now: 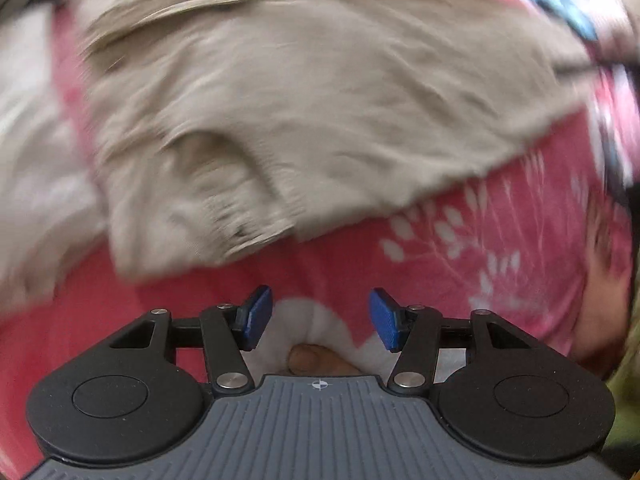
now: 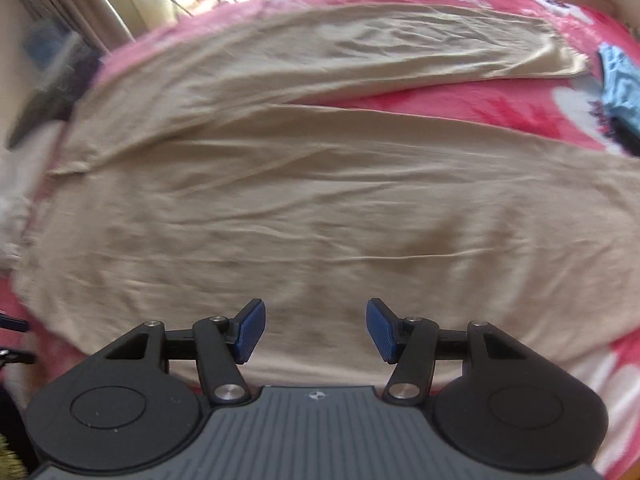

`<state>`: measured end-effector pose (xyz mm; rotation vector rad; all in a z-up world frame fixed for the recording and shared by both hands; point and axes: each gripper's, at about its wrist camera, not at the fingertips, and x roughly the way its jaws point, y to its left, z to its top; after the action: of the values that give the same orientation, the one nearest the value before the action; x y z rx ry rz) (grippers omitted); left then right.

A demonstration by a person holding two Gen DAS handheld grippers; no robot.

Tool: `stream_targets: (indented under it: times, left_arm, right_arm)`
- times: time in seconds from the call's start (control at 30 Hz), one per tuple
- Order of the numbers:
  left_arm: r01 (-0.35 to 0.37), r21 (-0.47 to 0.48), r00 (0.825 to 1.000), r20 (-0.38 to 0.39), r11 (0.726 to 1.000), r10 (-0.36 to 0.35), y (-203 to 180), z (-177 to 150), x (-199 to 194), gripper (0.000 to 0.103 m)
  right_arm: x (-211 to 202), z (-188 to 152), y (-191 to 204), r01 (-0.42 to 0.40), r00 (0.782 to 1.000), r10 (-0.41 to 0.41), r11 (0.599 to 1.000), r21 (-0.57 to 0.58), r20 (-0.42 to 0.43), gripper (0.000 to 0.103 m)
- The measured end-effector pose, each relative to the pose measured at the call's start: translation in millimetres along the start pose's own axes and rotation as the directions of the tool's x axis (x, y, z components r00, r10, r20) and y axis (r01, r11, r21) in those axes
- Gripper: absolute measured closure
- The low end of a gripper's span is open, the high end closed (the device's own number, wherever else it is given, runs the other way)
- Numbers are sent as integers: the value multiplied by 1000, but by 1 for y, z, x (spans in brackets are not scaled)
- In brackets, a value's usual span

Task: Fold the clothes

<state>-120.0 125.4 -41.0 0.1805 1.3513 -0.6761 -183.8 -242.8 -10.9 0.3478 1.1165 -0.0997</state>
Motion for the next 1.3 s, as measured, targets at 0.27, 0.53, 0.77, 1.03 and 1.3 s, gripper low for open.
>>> stream_targets:
  times: [0.27,0.53,0.77,1.03,1.3]
  left_arm:
    - [50,-227,988,156,973,-15,15,-1,15,49]
    - [100,-328,970,243,939,-18,31,-8,9,49]
    - [26,-289,950,305,957,66,20,-2,-1,49]
    - [44,-328,957,286,944,54,26,-4,10,49]
    - [135,-422,951,309,896,2,42,-11,4,48]
  right_arm:
    - [4,-32,-26,-264,958,283,930,255,-41,45]
    - [20,-69,-63,-263,939,337,827,496,-64,45]
    - [9,-76,-98,-275,959,248,683,677,138,45]
    - [13,-90,-105,-320,946,235,586,744,222,49]
    - [19,-95,-104,-325,943,245,554,766,223,53]
